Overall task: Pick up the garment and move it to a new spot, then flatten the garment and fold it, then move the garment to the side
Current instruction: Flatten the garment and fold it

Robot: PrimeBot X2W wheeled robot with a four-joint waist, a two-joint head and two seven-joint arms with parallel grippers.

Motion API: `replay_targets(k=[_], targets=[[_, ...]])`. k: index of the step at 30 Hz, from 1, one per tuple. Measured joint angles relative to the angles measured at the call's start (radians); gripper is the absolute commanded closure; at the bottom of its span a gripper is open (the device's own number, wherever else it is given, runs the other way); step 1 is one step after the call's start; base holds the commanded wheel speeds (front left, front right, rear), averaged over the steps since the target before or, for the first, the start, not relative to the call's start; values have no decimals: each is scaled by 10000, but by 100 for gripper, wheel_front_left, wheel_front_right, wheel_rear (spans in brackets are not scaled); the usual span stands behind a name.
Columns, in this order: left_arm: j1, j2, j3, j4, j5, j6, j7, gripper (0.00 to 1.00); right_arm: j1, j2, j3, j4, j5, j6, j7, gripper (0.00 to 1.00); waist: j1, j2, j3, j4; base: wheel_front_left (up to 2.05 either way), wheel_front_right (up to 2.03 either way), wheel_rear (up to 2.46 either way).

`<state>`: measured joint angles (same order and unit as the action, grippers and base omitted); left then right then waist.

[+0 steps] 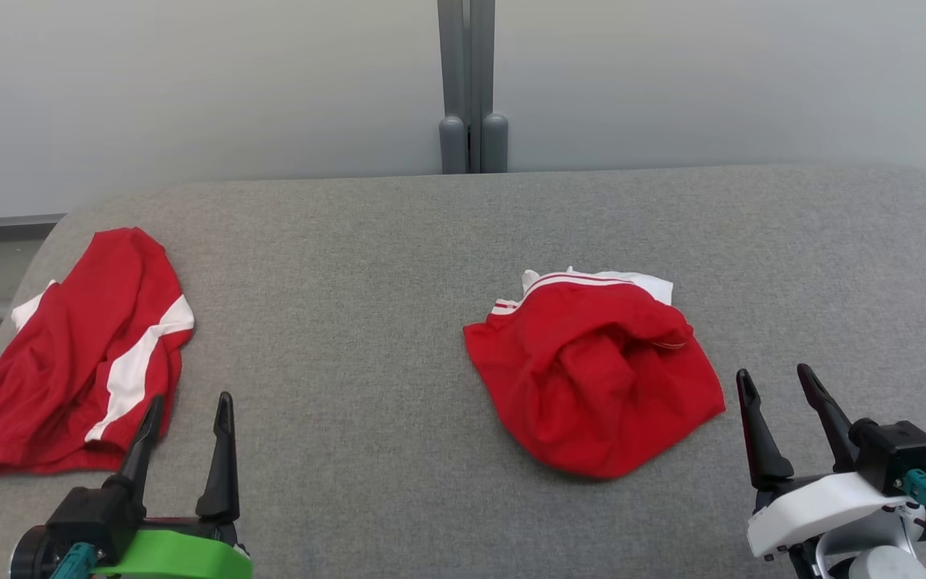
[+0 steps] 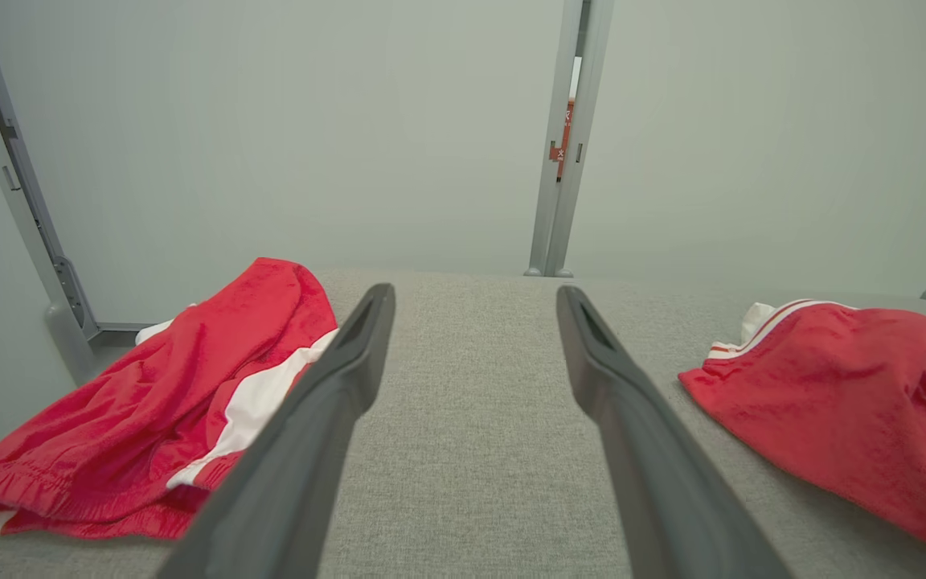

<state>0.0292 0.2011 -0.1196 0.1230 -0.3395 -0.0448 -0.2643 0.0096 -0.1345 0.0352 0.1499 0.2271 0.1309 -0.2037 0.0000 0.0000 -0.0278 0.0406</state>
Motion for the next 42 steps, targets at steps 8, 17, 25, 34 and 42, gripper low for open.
replay_targets(k=[8,17,25,34,42], targets=[[-38,-77,127,330,299,-221,2,0,16,35,-6,-10,2,0,12,0,0,0,-2,-5,0,0,0],[-49,-224,251,449,447,-345,2,0,52,67,-27,-4,2,0,12,0,0,0,18,-24,0,0,0],[-61,-291,326,577,518,-407,2,0,54,67,-40,35,8,-2,12,0,0,0,33,-22,0,0,0],[-102,-345,403,677,619,-479,2,0,65,119,-56,56,-10,0,8,0,0,0,33,6,0,0,0],[-128,-393,454,740,763,-518,2,0,65,109,-56,123,-6,0,-2,0,0,0,18,37,0,0,0]])
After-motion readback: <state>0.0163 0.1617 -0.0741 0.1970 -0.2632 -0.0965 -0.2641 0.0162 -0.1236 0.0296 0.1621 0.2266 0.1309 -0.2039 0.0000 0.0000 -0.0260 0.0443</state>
